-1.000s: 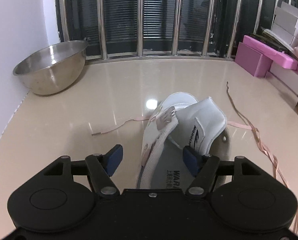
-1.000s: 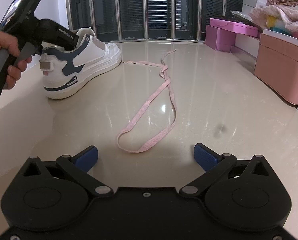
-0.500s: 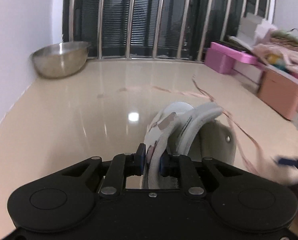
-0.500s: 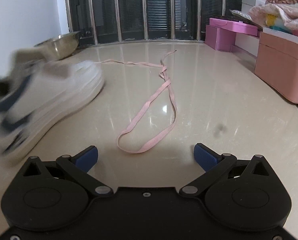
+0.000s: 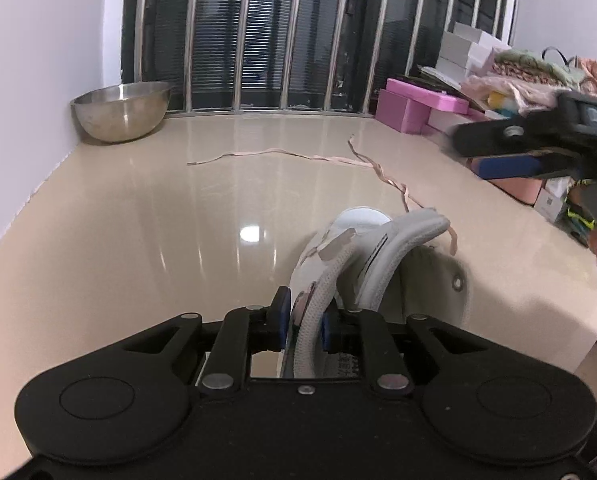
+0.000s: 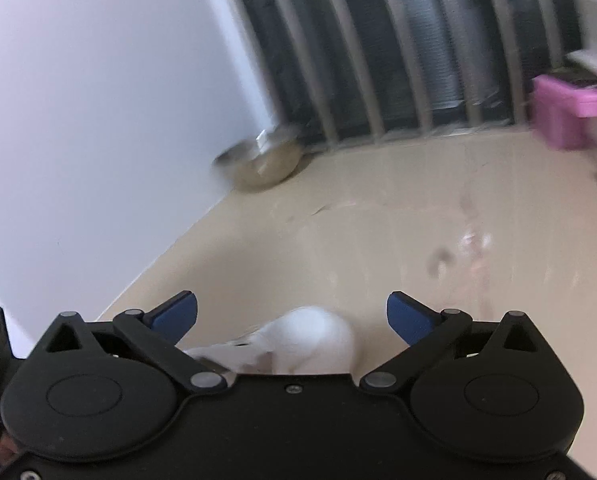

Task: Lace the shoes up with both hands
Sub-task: 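Lift and turn the white sneaker with the left gripper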

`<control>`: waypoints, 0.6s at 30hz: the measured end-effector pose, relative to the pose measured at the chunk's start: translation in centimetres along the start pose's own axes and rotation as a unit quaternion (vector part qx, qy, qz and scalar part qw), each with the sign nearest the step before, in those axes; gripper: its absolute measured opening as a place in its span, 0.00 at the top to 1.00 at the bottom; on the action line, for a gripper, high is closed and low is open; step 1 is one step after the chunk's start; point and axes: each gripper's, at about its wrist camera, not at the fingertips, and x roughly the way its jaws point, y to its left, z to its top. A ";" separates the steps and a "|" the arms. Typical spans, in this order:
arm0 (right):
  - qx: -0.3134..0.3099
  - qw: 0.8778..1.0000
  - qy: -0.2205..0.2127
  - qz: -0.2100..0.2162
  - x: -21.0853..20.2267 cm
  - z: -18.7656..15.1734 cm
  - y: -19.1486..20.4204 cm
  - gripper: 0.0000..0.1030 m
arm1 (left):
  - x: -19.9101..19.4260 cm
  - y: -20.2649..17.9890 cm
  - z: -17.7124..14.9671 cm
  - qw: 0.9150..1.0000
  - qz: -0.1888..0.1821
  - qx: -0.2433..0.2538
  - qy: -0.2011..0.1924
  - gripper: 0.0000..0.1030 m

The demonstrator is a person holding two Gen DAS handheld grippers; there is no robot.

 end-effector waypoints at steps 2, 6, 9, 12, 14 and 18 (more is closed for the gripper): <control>-0.042 0.996 0.074 -0.007 3.2 -0.3 1.7 0.02 | -0.7 0.2 0.2 1.000 0.007 -0.021 0.007 0.73; -0.083 0.983 0.161 -0.025 8.0 -1.8 4.1 0.01 | -3.1 0.7 0.9 0.999 -0.010 -0.029 -0.035 0.52; -0.093 0.981 0.164 -0.035 8.5 -1.6 4.7 0.00 | -2.3 0.4 2.0 0.999 -0.011 -0.019 -0.031 0.46; -0.097 0.984 0.143 -0.044 6.6 -1.3 4.7 0.08 | -1.6 -0.2 2.6 0.999 -0.028 -0.011 -0.032 0.45; -0.092 0.989 0.111 -0.036 4.1 -1.0 4.0 0.10 | -1.0 -0.7 2.4 1.000 -0.021 0.000 -0.020 0.45; -0.086 0.992 0.021 -0.089 -0.4 0.4 1.0 0.10 | 0.7 -1.8 1.5 0.999 -0.031 0.011 0.000 0.45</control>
